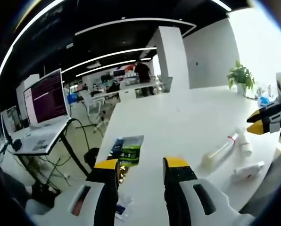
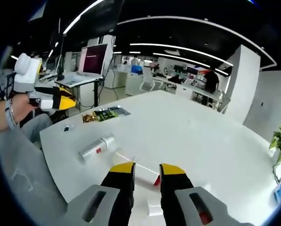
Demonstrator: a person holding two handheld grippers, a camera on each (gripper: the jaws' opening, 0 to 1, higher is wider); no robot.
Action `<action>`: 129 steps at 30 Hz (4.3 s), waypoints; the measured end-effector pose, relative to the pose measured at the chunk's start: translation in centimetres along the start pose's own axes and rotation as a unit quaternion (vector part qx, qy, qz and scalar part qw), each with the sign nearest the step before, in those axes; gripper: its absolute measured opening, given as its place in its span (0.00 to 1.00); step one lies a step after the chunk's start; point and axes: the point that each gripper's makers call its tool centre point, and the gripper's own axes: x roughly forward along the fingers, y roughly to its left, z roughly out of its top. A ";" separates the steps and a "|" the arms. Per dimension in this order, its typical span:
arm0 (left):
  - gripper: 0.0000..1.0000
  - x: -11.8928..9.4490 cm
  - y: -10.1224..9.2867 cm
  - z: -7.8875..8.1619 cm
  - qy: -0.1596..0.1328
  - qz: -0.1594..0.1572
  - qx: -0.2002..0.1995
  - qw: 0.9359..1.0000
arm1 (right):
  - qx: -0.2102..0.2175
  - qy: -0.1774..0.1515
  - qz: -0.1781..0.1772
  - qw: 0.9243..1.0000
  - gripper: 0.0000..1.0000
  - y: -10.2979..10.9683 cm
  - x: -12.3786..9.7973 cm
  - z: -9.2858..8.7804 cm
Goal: Arrange the skincare products in the storage area until every visible bottle or jar stands upright without overlapping.
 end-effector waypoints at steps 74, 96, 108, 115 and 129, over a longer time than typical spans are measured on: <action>0.33 0.6 -3.6 -1.3 0.037 -0.088 0.016 0.995 | -0.311 0.226 0.327 0.863 0.30 -1.9 8.8 -8.5; 0.32 0.2 -7.2 -2.3 0.064 -0.178 0.048 0.981 | -0.396 0.229 0.350 0.817 0.24 -0.9 8.5 -9.1; 0.35 -0.3 -11.1 -2.5 0.085 -0.266 0.122 0.952 | -0.453 0.244 0.360 0.779 0.24 0.4 8.1 -9.2; 0.36 0.0 -14.2 -3.8 0.114 -0.315 0.175 0.926 | -0.480 0.241 0.358 0.764 0.24 1.0 7.8 -9.2; 0.36 0.8 -16.3 -6.4 0.145 -0.355 0.151 0.911 | -0.531 0.229 0.358 0.733 0.23 1.9 7.5 -9.1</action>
